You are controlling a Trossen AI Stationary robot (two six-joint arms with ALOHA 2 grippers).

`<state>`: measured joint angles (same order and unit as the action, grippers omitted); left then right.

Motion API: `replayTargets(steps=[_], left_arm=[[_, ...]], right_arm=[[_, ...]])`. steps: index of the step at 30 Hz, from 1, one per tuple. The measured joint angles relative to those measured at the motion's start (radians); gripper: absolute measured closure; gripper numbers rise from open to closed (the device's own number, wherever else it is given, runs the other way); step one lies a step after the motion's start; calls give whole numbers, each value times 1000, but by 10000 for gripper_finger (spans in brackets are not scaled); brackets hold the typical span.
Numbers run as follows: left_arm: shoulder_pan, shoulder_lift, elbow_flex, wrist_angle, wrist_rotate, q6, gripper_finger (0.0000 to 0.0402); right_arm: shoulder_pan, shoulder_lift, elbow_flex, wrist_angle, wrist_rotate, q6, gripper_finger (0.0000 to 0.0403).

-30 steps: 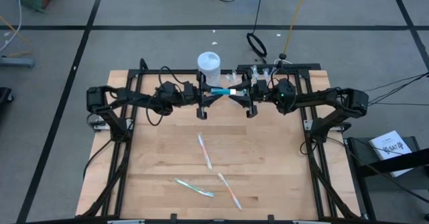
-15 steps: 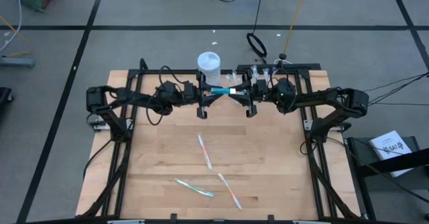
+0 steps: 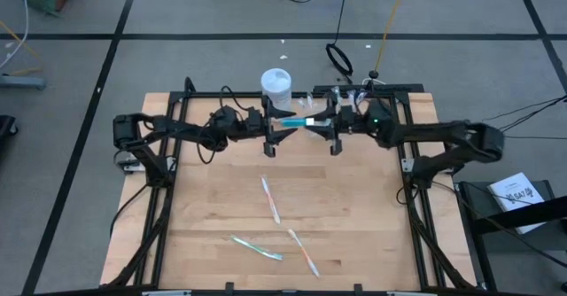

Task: Pick & Place toothbrushing station
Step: Put the blue mouthwash into the transparent organizer

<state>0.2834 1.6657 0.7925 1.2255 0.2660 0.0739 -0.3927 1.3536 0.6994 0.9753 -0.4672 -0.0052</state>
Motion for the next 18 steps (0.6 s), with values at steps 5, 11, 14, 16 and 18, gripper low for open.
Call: replayTargets(steps=[5, 11, 14, 16, 18], left_arm=[[22, -47, 0, -255, -50, 50, 140], [27, -85, 0, -538, -148, 119, 116], [27, -90, 0, -589, -183, 161, 115], [27, -91, 0, -600, -196, 156, 118], [27, -91, 0, -609, -197, 138, 122]], right_arm=[[0, -193, 0, -248, 155, -167, 309], [0, -409, 30, -751, 343, -225, 313], [7, -454, 85, -1044, 412, -192, 313], [22, -469, 142, -1216, 450, -170, 313], [39, -477, 206, -1413, 482, -167, 313]])
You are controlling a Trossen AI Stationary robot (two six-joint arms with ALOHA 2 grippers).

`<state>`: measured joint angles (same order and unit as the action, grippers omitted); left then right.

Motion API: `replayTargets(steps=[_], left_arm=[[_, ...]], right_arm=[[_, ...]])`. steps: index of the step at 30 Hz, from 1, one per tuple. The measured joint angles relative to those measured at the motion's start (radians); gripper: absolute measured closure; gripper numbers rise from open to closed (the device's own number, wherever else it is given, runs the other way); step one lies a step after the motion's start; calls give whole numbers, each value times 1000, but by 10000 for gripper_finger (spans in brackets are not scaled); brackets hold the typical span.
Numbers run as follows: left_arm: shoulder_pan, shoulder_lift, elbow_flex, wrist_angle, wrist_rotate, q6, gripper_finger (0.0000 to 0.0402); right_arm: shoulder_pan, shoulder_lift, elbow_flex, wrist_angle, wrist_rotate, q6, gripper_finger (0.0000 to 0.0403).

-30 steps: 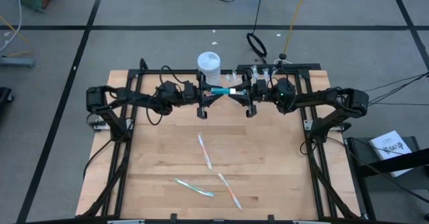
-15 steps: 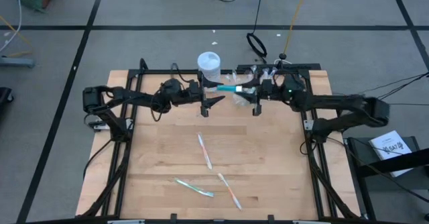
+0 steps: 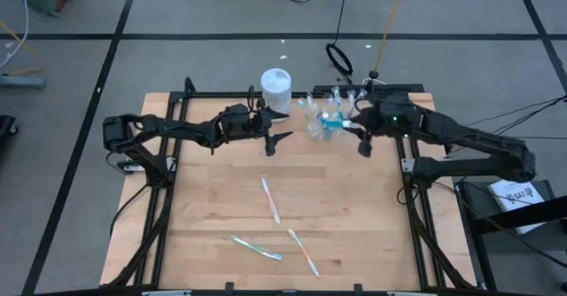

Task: Pick & Place toothbrushing station
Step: Put the blue mouthwash into the transparent organizer

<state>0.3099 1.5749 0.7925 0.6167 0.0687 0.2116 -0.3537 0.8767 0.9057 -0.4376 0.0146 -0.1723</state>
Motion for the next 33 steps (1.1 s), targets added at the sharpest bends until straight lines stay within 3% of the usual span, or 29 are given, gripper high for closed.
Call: replayTargets(steps=[3, 12, 21, 26, 33], left_arm=[[0, 0, 0, -6, 0, -7, 129], [-2, 0, 0, -17, 0, -62, 144], [-20, -1, -1, -23, 0, -89, 149], [-25, -1, -1, -23, 1, -61, 147], [-25, -1, -1, -23, 1, -63, 149]], right_arm=[[18, 1, 55, -196, 18, 19, 313], [-21, 89, 24, -277, 303, 72, 313], [-54, 274, 24, -21, 264, -84, 310], [-60, 339, 24, 46, 116, -95, 310], [-84, 435, 79, 2, 177, -186, 310]])
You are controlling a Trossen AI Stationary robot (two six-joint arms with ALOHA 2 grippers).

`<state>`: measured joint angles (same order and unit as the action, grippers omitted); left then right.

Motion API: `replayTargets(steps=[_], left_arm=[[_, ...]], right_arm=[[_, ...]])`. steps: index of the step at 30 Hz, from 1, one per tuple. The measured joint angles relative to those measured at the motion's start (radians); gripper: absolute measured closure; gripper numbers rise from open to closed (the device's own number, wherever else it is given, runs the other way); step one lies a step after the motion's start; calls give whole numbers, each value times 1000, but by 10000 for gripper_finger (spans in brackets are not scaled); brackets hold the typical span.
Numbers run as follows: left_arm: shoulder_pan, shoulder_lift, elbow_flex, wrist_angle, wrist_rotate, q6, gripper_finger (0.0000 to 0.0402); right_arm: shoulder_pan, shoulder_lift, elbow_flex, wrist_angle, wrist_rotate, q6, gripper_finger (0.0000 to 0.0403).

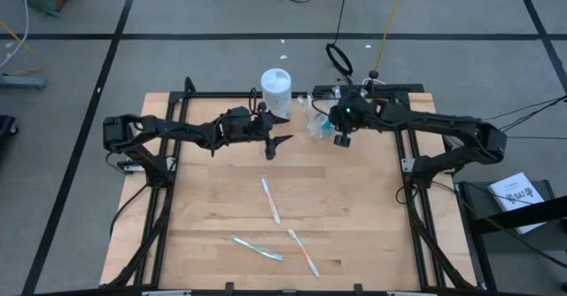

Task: Pick & Place toothbrushing station
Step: Put the blue mouthwash into the transparent organizer

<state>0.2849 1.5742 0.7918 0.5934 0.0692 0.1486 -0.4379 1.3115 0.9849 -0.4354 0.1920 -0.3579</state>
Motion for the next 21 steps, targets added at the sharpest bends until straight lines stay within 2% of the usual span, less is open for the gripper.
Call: replayTargets(steps=[8, 10, 13, 21], left_arm=[[0, 0, 0, 0, 0, 0, 147], [0, 0, 0, 0, 0, 0, 146], [1, 0, 0, 0, 0, -2, 146], [1, 0, 0, 0, 1, -1, 146]], right_arm=[[-43, 61, 170, -171, -41, -21, 310], [-59, 77, 197, -211, -79, -20, 310], [-83, 97, 202, -237, -164, -2, 310], [-132, 164, 202, -227, -168, 3, 309]])
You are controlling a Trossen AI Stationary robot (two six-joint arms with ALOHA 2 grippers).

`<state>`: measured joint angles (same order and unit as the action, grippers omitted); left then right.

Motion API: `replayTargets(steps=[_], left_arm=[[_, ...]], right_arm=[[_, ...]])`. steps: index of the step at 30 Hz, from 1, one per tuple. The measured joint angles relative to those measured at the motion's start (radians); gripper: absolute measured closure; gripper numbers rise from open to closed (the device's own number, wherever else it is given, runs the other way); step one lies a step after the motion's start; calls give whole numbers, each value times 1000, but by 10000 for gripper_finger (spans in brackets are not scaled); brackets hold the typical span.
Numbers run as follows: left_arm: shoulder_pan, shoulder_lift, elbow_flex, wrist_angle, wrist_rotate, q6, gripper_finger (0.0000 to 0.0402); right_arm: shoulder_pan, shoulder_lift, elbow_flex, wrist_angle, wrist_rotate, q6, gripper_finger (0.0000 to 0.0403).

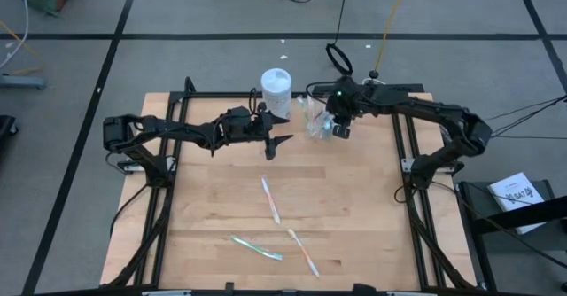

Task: Pick & Place toothbrushing station
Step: Put the blue mouthwash into the transparent organizer

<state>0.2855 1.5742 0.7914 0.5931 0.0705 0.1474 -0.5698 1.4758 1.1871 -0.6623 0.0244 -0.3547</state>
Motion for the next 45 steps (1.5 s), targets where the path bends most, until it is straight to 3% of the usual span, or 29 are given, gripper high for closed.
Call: replayTargets(steps=[14, 21, 30, 36, 41, 45], left_arm=[[0, 0, 0, -19, 3, 1, 146], [0, 0, 0, -40, 3, 2, 146], [0, 0, 0, -45, 3, -1, 146], [0, 0, 0, -47, 3, 0, 146], [0, 0, 0, -47, 2, 0, 146], [0, 0, 0, -47, 2, -2, 146]], right_arm=[[-49, 51, 0, 128, 7, -5, 251], [-39, 17, 0, 138, 159, -14, 245], [-30, -8, 0, 184, 133, 29, 267], [2, -8, 0, 60, 85, 61, 291], [54, -8, -39, 9, 184, 70, 329], [76, -8, -96, 60, 332, 88, 364]])
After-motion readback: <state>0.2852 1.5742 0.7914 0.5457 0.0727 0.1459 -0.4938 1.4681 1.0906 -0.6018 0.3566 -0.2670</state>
